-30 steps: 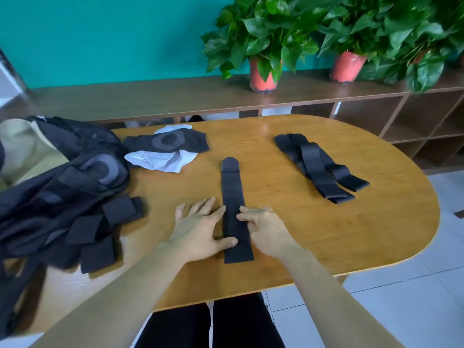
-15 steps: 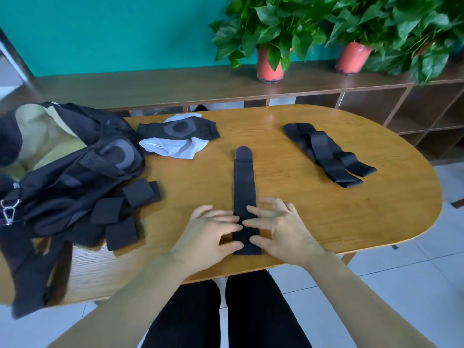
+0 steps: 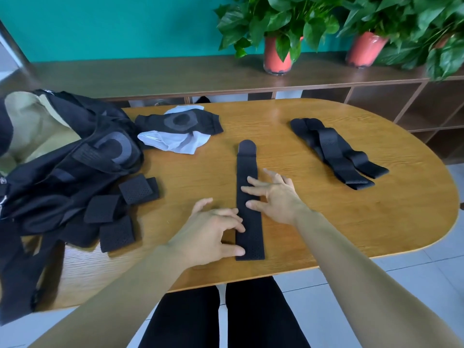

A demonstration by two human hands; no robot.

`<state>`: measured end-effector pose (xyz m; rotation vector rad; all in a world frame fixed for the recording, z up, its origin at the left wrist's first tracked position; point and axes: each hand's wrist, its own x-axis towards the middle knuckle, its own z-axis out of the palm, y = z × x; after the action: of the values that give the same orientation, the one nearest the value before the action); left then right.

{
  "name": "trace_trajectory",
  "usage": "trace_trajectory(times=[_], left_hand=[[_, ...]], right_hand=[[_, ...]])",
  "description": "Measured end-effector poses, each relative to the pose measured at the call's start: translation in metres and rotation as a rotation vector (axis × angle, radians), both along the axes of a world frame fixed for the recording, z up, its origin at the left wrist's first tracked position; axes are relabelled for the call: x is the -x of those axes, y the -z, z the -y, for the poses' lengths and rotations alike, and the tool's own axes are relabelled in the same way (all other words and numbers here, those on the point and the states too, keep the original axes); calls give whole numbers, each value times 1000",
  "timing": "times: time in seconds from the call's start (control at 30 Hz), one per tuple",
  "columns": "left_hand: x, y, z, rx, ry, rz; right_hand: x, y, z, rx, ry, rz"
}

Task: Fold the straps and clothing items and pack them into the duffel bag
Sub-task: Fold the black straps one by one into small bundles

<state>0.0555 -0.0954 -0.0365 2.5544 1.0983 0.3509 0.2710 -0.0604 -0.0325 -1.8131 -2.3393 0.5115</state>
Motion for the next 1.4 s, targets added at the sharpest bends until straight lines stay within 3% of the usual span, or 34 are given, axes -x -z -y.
trace_trajectory(times=[0.5, 0.73, 0.87, 1.07, 1.17, 1.27, 1.4], left_hand=[[-7, -5, -18, 47, -2, -95], [-8, -7, -15, 64, -13, -76], [-8, -6, -10, 74, -45, -49], [-9, -6, 6, 72, -111, -17], [-9, -9, 15, 94, -137, -40], [-7, -9, 21, 101, -144, -53], [-11, 0, 23, 72, -248, 105]], right_hand=[[-6, 0, -75, 6, 122, 144], [-8, -21, -44, -268, 345, -272], [-12, -35, -1, -316, 275, -421], [-15, -9, 71, 59, 127, -547], [-12, 0, 92, 168, 139, -451], [-7, 4, 99, 122, 164, -360], [7, 17, 93, -76, 353, -620]])
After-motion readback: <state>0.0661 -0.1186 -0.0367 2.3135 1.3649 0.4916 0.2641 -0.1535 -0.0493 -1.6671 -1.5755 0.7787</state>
